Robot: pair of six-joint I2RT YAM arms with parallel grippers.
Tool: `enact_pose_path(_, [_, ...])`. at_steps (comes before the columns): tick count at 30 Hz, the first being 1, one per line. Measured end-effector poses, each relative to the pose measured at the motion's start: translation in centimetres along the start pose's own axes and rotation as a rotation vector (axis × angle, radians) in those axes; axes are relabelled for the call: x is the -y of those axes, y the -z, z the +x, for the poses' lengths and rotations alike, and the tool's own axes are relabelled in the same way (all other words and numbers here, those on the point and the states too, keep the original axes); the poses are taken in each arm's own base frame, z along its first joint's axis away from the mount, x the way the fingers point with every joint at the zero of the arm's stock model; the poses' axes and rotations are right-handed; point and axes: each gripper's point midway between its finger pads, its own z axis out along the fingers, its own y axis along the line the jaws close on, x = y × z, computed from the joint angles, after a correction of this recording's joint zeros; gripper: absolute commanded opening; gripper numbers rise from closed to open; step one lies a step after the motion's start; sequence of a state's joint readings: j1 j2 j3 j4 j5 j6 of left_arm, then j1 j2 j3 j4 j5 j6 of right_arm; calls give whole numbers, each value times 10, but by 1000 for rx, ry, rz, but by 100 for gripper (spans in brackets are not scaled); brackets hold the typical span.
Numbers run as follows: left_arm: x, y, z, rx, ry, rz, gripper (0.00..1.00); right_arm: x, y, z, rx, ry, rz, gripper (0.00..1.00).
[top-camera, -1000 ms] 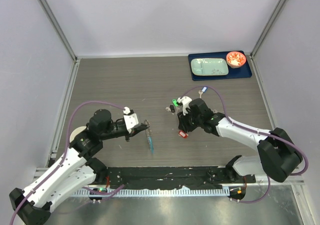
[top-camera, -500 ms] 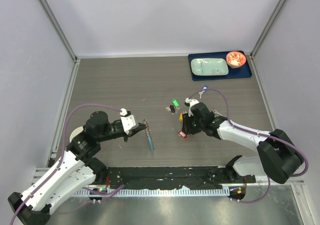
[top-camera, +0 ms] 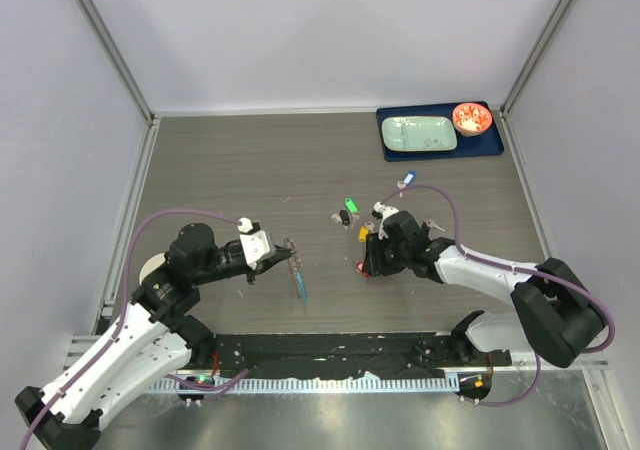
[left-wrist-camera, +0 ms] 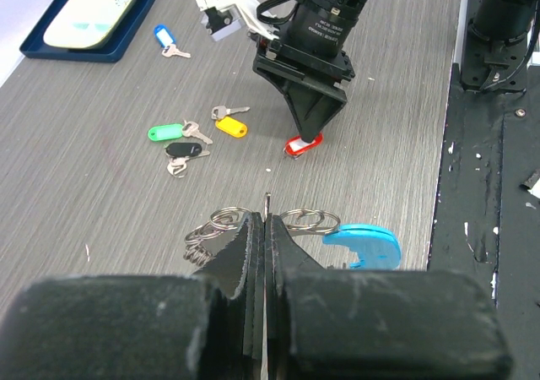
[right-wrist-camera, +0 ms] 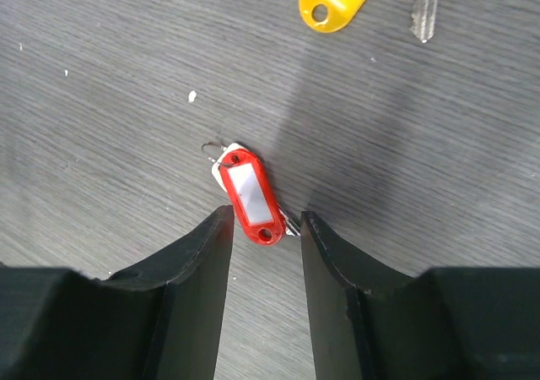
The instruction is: Put the keys on the keyring
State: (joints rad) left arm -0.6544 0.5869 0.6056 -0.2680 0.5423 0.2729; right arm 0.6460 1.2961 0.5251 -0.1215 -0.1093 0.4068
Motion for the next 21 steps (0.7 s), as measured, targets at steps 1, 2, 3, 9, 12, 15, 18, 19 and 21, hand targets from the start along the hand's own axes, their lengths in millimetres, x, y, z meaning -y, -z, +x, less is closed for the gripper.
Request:
enact_pose_path(1, [0, 0, 0, 0, 0, 0, 0, -2, 0, 1, -5, -2, -11, 43])
enact_pose_path(2, [0, 0, 0, 0, 0, 0, 0, -3, 0, 2, -10, -5, -19, 43])
enact_pose_path(3, [0, 0, 0, 0, 0, 0, 0, -4, 0, 3, -13, -7, -25, 43])
enact_pose_path(9, [0, 0, 0, 0, 0, 0, 0, -9, 1, 6, -24, -18, -52, 41])
enact_pose_path(12, [0, 0, 0, 0, -1, 0, 0, -11, 1, 7, -28, -22, -64, 40])
enact_pose_path(15, [0, 0, 0, 0, -1, 0, 0, -12, 1, 7, -27, -19, -68, 39])
enact_pose_path(18, [0, 0, 0, 0, -1, 0, 0, -16, 5, 2, 9, 15, -69, 39])
enact_pose_path(19, [0, 0, 0, 0, -1, 0, 0, -19, 6, 0, 27, 28, -72, 39])
enact_pose_path(21, [0, 0, 0, 0, -1, 0, 0, -25, 11, -10, 92, 71, -84, 39])
